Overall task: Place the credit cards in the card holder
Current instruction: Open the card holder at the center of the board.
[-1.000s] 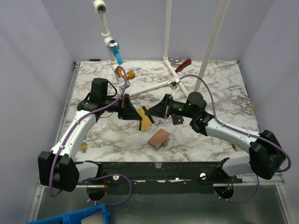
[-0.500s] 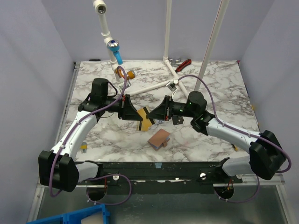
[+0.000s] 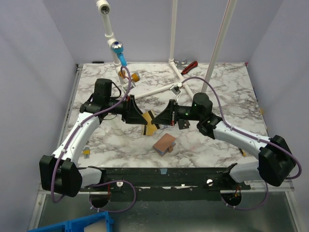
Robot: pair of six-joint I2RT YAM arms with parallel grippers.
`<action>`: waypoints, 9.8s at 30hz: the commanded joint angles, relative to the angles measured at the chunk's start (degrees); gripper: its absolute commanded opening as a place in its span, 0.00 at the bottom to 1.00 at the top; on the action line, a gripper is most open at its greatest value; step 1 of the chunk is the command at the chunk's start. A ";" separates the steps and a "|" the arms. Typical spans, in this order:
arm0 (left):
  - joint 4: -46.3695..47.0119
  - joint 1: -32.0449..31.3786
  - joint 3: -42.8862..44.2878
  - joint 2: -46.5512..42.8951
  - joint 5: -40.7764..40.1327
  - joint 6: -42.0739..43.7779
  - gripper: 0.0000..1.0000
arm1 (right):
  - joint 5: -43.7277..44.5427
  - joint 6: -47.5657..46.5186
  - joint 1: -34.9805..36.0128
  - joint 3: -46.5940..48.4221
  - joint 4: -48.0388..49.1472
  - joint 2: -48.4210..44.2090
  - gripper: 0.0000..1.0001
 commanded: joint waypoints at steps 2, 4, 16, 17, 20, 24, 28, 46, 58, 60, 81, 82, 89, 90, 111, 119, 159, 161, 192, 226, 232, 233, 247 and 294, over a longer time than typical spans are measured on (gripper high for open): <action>2.98 0.14 1.49 -1.83 0.24 -2.58 0.63 | -1.01 -1.52 0.11 -0.10 -4.46 0.25 0.01; 2.95 -0.09 1.82 -1.59 0.35 -2.70 0.67 | -0.81 -1.66 0.07 0.02 -4.80 0.36 0.01; 6.70 -1.44 1.04 -2.06 1.98 -6.33 0.66 | 1.19 -3.36 1.25 1.78 -6.39 2.42 0.01; 6.23 -1.44 0.95 -2.16 2.47 -5.88 0.65 | 2.63 -3.53 1.26 1.87 -6.64 2.12 0.01; 1.90 -1.44 1.68 -2.20 3.29 -1.83 0.64 | 6.53 -3.23 1.19 1.65 -6.39 0.79 0.01; -3.70 -1.44 3.59 -1.64 6.28 2.25 0.63 | 10.00 -3.03 1.11 1.22 -5.79 -0.70 0.01; -9.91 -1.44 5.29 -1.98 7.87 7.64 0.61 | 14.49 -2.86 0.79 -0.15 -6.22 -1.75 0.01; -5.54 -2.02 0.19 -1.37 -10.74 5.65 0.65 | 18.35 -2.78 -4.11 -5.77 -12.96 -11.16 0.01; -3.36 -15.16 -0.74 3.24 -32.46 9.30 0.60 | 34.00 -8.99 -4.10 -3.73 -35.22 -14.20 0.01; -4.67 -19.19 -0.24 3.94 -38.27 13.20 0.66 | 39.09 -9.94 -4.15 -2.39 -42.74 -13.82 0.01; -3.74 -50.48 5.59 22.59 -84.82 28.16 0.99 | 51.49 -2.92 -4.11 -7.15 -59.48 -23.51 0.01; -4.09 -50.71 6.08 23.27 -85.50 28.15 0.99 | 51.56 -2.84 -4.10 -7.35 -59.51 -23.60 0.01; -4.00 -50.80 5.56 23.92 -84.84 27.82 0.98 | 51.13 -2.69 -4.15 -9.07 -57.30 -23.74 0.01; -4.25 -50.82 5.60 23.86 -84.49 27.53 0.99 | 51.02 -2.76 -4.11 -9.20 -56.96 -23.75 0.01; -7.88 -47.18 10.47 24.46 -84.72 21.58 0.63 | 50.68 -3.64 -4.10 -13.17 -51.97 -23.95 0.01; -11.18 -41.72 12.88 23.22 -77.74 17.86 0.25 | 50.82 -3.90 -4.10 -14.07 -50.89 -23.35 0.01; -2.75 -22.77 3.58 30.33 -37.25 -3.96 0.11 | 23.75 -6.85 2.25 -7.20 -36.50 -8.99 0.01; -2.13 -22.46 2.95 29.21 -37.53 -4.74 0.09 | 24.98 -6.67 2.38 -7.03 -37.13 -7.67 0.01; 1.58 -22.83 -5.04 20.25 -50.56 -2.53 0.22 | 22.66 -5.52 2.32 -18.72 -40.15 -14.61 0.01; -0.56 -25.40 -2.86 21.39 -50.86 -1.03 0.21 | 17.09 -4.03 2.25 -20.36 -28.58 -4.52 0.01; -0.71 -25.68 -2.92 21.06 -50.63 -0.77 0.22 | 15.69 -3.86 1.80 -19.12 -26.26 -2.42 0.01; -0.60 -25.70 -3.00 20.97 -50.56 -0.69 0.22 | 15.70 -3.85 1.70 -18.95 -26.13 -2.35 0.01; -1.02 -25.57 -3.11 16.95 -50.50 -0.92 0.54 | 18.38 -5.51 -0.59 -14.48 -25.96 -2.97 0.01; -3.53 -23.58 -0.85 22.40 -53.67 0.03 0.35 | 25.97 -5.18 -0.59 -21.95 -35.63 -9.48 0.01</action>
